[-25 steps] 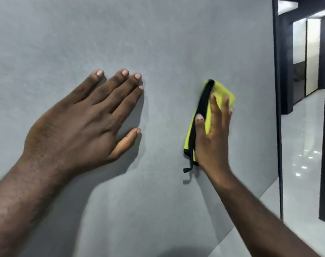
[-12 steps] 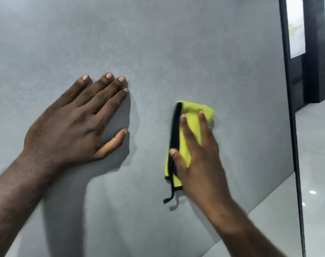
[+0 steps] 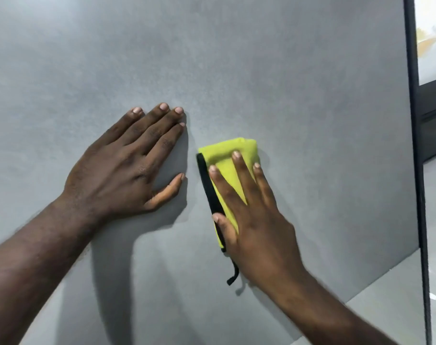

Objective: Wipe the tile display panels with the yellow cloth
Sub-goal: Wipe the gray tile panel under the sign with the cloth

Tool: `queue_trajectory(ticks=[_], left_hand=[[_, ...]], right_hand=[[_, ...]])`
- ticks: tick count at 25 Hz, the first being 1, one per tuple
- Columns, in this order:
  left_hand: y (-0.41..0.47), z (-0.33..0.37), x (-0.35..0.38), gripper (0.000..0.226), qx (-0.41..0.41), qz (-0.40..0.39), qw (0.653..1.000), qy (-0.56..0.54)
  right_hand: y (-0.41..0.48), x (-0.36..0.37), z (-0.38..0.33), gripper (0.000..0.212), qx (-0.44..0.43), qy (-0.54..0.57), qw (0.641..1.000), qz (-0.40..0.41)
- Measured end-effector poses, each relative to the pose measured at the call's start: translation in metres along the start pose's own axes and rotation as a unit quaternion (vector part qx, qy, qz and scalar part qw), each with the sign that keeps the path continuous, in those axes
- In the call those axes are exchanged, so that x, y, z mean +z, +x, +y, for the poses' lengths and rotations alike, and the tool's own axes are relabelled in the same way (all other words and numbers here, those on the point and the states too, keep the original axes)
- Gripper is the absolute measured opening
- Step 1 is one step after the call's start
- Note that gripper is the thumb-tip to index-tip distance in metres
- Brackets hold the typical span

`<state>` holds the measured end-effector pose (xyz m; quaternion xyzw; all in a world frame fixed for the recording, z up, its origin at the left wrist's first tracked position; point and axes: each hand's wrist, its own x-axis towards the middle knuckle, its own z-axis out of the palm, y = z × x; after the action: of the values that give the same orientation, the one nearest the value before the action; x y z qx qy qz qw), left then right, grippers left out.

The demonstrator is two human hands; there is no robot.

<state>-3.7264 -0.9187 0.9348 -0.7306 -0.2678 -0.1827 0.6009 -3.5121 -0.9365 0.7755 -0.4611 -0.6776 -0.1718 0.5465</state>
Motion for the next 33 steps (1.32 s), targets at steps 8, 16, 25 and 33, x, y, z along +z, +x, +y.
queue_trajectory(ticks=[8, 16, 25, 33], left_hand=[[-0.059, -0.042, -0.028, 0.083, -0.068, -0.001, 0.997, 0.037], [-0.115, -0.089, -0.046, 0.084, -0.101, 0.015, 0.993, 0.054], [-0.118, -0.088, -0.043, 0.082, -0.123, 0.034, 0.991, 0.043], [-0.122, -0.087, -0.039, 0.073, -0.114, 0.046, 0.992, 0.04]], right_hand=[[0.026, 0.015, -0.031, 0.084, 0.005, 0.024, 1.0, 0.013], [0.075, 0.002, -0.095, 0.082, 0.111, 0.027, 0.993, 0.031], [0.101, 0.009, -0.126, 0.078, 0.168, 0.04, 0.983, 0.053], [0.094, 0.013, -0.127, 0.076, 0.171, 0.049, 0.982, 0.065]])
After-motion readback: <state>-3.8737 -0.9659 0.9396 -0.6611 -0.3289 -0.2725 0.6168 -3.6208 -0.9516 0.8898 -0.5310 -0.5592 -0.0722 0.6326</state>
